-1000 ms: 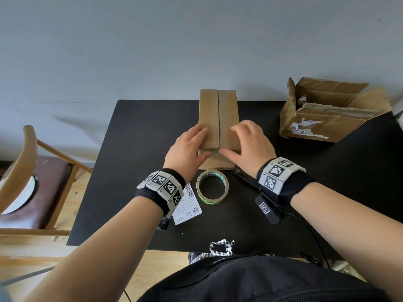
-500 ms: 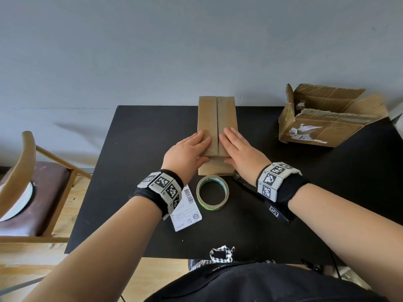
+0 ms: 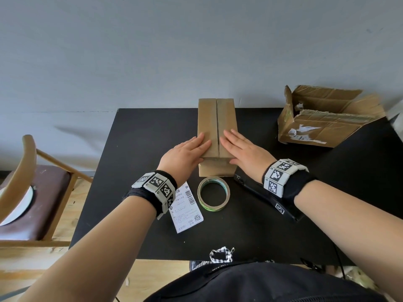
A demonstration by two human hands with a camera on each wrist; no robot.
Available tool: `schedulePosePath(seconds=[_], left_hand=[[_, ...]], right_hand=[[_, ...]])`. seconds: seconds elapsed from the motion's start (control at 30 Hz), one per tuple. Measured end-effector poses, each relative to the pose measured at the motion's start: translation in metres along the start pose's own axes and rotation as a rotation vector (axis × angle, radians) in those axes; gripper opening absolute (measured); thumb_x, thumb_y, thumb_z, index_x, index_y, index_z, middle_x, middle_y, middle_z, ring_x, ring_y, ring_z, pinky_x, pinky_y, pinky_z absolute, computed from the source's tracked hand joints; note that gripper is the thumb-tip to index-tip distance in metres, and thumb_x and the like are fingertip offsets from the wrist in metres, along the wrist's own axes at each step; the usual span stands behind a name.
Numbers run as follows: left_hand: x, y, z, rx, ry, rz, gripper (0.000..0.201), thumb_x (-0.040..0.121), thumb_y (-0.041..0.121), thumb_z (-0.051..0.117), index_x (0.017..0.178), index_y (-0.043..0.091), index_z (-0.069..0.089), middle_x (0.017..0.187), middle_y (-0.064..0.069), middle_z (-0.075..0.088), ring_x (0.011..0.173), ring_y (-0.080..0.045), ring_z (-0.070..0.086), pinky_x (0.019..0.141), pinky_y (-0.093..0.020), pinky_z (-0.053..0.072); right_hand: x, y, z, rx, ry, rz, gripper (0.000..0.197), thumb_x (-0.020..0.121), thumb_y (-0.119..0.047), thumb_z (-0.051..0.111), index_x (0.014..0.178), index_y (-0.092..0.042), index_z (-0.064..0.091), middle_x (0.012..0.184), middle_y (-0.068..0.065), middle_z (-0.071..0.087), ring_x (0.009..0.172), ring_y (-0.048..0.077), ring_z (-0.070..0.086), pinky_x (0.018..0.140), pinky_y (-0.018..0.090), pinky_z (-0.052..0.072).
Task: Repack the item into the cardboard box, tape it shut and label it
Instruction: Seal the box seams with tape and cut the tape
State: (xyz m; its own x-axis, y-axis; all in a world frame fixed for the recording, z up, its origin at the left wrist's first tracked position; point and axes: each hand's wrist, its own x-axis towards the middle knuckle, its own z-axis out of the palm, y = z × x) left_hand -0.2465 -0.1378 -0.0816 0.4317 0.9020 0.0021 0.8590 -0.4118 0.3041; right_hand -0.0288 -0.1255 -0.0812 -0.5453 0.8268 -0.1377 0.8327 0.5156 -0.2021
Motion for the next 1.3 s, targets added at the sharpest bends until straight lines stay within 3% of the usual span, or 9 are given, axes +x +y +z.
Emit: schedulePosePath(seconds=[0.13, 0.23, 0.43, 0.53, 0.63, 0.8, 1.1, 1.23, 1.3], left_hand=[[0.002, 0.0, -0.006, -0.016, -0.015, -0.017, 0.049, 0.099, 0.028, 0.043, 0.146, 0.033, 0.028, 0.156, 0.011, 0.018, 0.143, -0.012, 0.02, 0.111, -0.025, 0.021], [0.0, 0.003, -0.003, -0.036, -0.011, -0.07, 0.049, 0.099, 0.029, 0.044, 0.145, 0.038, 0.03, 0.158, 0.009, 0.011, 0.14, -0.014, 0.028, 0.105, -0.03, 0.036], [-0.001, 0.01, 0.004, -0.257, -0.034, -0.193, 0.049, 0.099, 0.025, 0.043, 0.143, 0.043, 0.03, 0.157, 0.0, 0.02, 0.141, -0.018, 0.027, 0.109, -0.03, 0.031], [0.005, 0.019, 0.006, -0.249, 0.014, -0.151, 0.049, 0.099, 0.023, 0.044, 0.143, 0.039, 0.032, 0.158, 0.003, 0.016, 0.14, -0.013, 0.029, 0.105, -0.027, 0.034], [0.01, 0.029, 0.007, -0.23, 0.03, -0.141, 0.049, 0.098, 0.022, 0.045, 0.143, 0.038, 0.033, 0.159, 0.002, 0.011, 0.138, -0.013, 0.032, 0.102, -0.029, 0.04], [0.018, 0.045, 0.008, -0.255, 0.053, -0.11, 0.047, 0.097, 0.027, 0.048, 0.141, 0.038, 0.038, 0.158, 0.004, 0.013, 0.135, -0.016, 0.038, 0.101, -0.029, 0.04], [0.032, 0.084, 0.023, -0.295, 0.101, -0.078, 0.045, 0.097, 0.022, 0.048, 0.139, 0.036, 0.041, 0.157, 0.002, 0.015, 0.134, -0.027, 0.033, 0.106, -0.037, 0.037], [0.042, 0.101, 0.034, -0.294, 0.134, -0.096, 0.055, 0.096, 0.027, 0.048, 0.146, 0.034, 0.027, 0.157, 0.005, 0.018, 0.138, -0.026, 0.024, 0.115, -0.038, 0.025], [0.045, 0.105, 0.039, -0.304, 0.16, -0.122, 0.062, 0.095, 0.033, 0.05, 0.149, 0.026, 0.021, 0.156, 0.006, 0.022, 0.139, -0.021, 0.025, 0.113, -0.04, 0.028]], right_hand=[[-0.005, 0.002, -0.003, 0.117, 0.074, 0.019, 0.063, 0.092, -0.017, 0.054, 0.147, -0.018, 0.023, 0.158, 0.0, 0.012, 0.146, 0.014, 0.006, 0.116, 0.03, 0.016], [-0.01, 0.003, -0.002, 0.165, 0.121, 0.067, 0.059, 0.092, -0.018, 0.055, 0.145, -0.021, 0.03, 0.158, 0.004, 0.012, 0.146, 0.017, 0.007, 0.115, 0.031, 0.018], [-0.014, 0.004, 0.005, 0.208, 0.075, 0.075, 0.067, 0.093, -0.004, 0.052, 0.149, -0.023, 0.019, 0.159, 0.005, -0.004, 0.14, 0.024, 0.028, 0.108, 0.032, 0.037], [-0.024, 0.009, 0.011, 0.309, 0.031, 0.283, 0.08, 0.09, -0.001, 0.053, 0.15, -0.02, 0.004, 0.158, 0.004, -0.01, 0.131, 0.024, 0.043, 0.102, 0.032, 0.043], [-0.037, 0.018, 0.021, 0.238, -0.132, 0.556, 0.074, 0.088, -0.028, 0.061, 0.146, -0.01, 0.019, 0.153, 0.014, 0.021, 0.128, 0.029, 0.045, 0.103, 0.039, 0.042], [-0.043, 0.021, 0.051, 0.064, -0.369, 0.539, 0.052, 0.086, -0.035, 0.062, 0.128, -0.013, 0.041, 0.127, 0.009, 0.049, 0.117, 0.028, 0.049, 0.093, 0.04, 0.047], [-0.058, 0.062, 0.047, 0.216, -0.175, 0.82, 0.045, 0.093, -0.036, 0.051, 0.125, -0.004, 0.044, 0.126, 0.018, 0.047, 0.113, 0.034, 0.052, 0.091, 0.041, 0.045], [-0.055, 0.052, 0.013, 0.558, 0.284, 0.655, 0.047, 0.098, -0.033, 0.04, 0.139, -0.01, 0.04, 0.138, 0.012, 0.047, 0.128, 0.027, 0.043, 0.103, 0.033, 0.034], [-0.05, 0.042, -0.005, 0.757, 0.317, 0.549, 0.046, 0.099, -0.034, 0.038, 0.14, -0.014, 0.039, 0.138, 0.006, 0.048, 0.127, 0.02, 0.044, 0.096, 0.021, 0.031]])
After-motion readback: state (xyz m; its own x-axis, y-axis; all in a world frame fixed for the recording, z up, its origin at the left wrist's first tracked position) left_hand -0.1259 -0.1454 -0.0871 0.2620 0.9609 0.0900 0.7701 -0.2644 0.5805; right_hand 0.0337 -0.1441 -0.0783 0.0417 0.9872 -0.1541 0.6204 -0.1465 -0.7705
